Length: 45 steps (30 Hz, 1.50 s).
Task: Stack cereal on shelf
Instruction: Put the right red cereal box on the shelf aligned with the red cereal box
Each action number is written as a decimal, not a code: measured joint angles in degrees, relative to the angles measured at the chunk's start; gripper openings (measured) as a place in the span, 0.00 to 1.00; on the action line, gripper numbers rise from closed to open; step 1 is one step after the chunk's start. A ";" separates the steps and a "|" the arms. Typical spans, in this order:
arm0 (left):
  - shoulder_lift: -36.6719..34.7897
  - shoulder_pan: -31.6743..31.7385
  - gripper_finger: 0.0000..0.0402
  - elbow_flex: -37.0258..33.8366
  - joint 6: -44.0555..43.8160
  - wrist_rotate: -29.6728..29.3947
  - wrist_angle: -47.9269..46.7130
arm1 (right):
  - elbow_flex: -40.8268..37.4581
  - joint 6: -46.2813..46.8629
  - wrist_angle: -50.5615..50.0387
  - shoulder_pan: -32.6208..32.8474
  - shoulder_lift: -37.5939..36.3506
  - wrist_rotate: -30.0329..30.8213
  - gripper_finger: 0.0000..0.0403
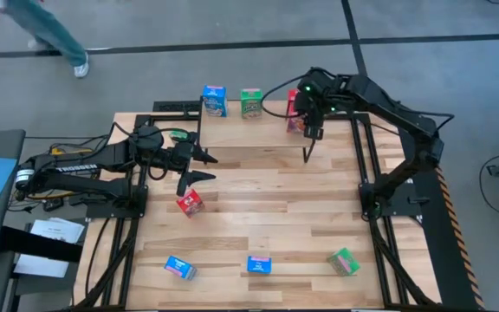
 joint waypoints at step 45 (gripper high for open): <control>0.00 0.00 0.58 0.00 1.43 0.00 0.00 | -0.02 3.58 -2.38 -1.31 1.59 2.24 0.62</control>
